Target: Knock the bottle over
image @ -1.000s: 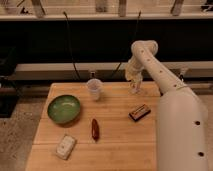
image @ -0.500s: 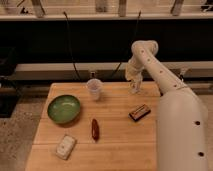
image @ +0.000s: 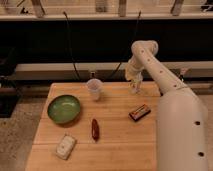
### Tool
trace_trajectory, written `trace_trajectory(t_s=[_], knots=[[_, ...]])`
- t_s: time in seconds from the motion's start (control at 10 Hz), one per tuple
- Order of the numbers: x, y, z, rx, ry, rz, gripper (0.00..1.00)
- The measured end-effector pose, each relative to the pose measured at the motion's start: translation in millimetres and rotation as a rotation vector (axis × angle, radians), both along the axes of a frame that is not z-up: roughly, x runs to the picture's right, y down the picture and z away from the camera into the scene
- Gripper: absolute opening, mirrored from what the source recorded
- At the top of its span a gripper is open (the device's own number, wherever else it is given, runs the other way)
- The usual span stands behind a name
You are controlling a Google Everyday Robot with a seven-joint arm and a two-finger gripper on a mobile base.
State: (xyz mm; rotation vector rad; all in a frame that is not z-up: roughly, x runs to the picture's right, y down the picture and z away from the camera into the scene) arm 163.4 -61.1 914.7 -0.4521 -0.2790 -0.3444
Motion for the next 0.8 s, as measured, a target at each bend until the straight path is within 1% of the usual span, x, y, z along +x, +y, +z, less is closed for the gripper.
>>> trace_trajectory(t_s=[0.3,0.5,0.8], knots=[[0,0,-0.5,-0.002,0.002,0.005,0.00],[4,1,-5.6,-0.020,0.017,0.027,0.00],[11,-2,-10.7,-0.028,0.038,0.050,0.00]])
